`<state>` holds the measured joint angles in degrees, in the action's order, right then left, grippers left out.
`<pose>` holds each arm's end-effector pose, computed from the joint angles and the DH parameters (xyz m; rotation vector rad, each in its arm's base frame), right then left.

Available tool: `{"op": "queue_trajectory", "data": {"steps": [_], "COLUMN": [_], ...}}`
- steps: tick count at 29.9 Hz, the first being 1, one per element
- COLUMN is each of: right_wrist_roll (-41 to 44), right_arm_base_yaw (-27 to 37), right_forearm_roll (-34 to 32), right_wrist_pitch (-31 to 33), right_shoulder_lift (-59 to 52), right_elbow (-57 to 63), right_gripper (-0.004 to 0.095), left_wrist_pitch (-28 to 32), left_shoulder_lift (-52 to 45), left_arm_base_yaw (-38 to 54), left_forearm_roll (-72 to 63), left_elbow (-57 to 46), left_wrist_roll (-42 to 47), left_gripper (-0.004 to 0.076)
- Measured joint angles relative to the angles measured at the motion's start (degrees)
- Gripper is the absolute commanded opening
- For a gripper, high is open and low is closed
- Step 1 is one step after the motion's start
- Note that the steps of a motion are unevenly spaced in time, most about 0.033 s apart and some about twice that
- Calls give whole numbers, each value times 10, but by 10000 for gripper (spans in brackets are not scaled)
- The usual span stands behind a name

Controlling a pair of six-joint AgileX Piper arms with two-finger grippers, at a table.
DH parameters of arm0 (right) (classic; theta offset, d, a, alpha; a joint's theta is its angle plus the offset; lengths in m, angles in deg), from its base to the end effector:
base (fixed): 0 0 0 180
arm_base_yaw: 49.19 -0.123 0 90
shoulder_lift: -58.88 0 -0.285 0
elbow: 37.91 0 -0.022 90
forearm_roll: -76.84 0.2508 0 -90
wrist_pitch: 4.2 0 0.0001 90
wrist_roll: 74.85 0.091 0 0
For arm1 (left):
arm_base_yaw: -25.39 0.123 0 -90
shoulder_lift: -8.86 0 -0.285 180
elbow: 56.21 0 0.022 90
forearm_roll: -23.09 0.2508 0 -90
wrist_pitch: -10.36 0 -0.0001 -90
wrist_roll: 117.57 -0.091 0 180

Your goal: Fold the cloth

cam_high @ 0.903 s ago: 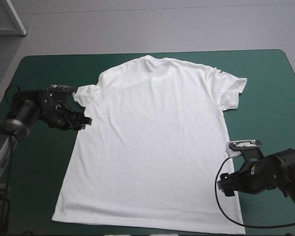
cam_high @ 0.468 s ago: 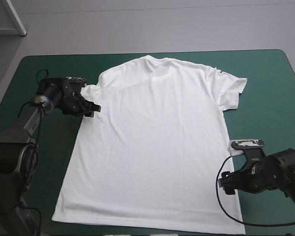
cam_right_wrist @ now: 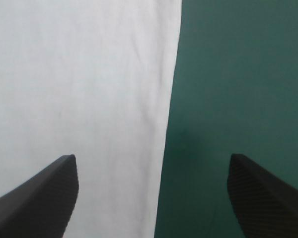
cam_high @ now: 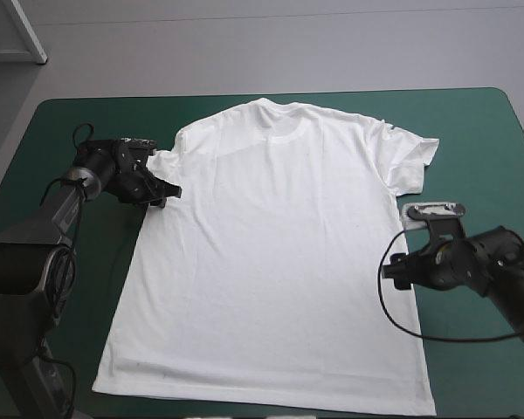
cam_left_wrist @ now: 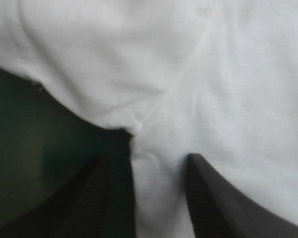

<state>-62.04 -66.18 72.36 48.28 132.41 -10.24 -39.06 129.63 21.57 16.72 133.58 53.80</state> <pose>0.2023 0.0559 0.2878 -0.1420 2.6749 0.0663 0.4170 -0.0355 0.2133 0.2226 2.7850 -0.1151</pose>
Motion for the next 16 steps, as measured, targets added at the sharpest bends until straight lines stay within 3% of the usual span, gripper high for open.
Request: {"op": "queue_trajectory", "data": {"steps": [2, 16], "right_wrist_roll": [-9, -49], "right_arm_base_yaw": [7, 48], "right_forearm_roll": [-3, 15], "right_wrist_pitch": [-11, -74], "right_shoulder_lift": [41, 341], "right_elbow": [-32, -221], "right_gripper": [698, 686], "left_wrist_pitch": [-2, -6], "left_shoulder_lift": [2, 3], "left_arm_base_yaw": [1, 0], "left_forearm_roll": [4, -10], "left_elbow": [2, 4], "left_wrist_roll": [0, -3], "left_gripper": [-12, -7]}}
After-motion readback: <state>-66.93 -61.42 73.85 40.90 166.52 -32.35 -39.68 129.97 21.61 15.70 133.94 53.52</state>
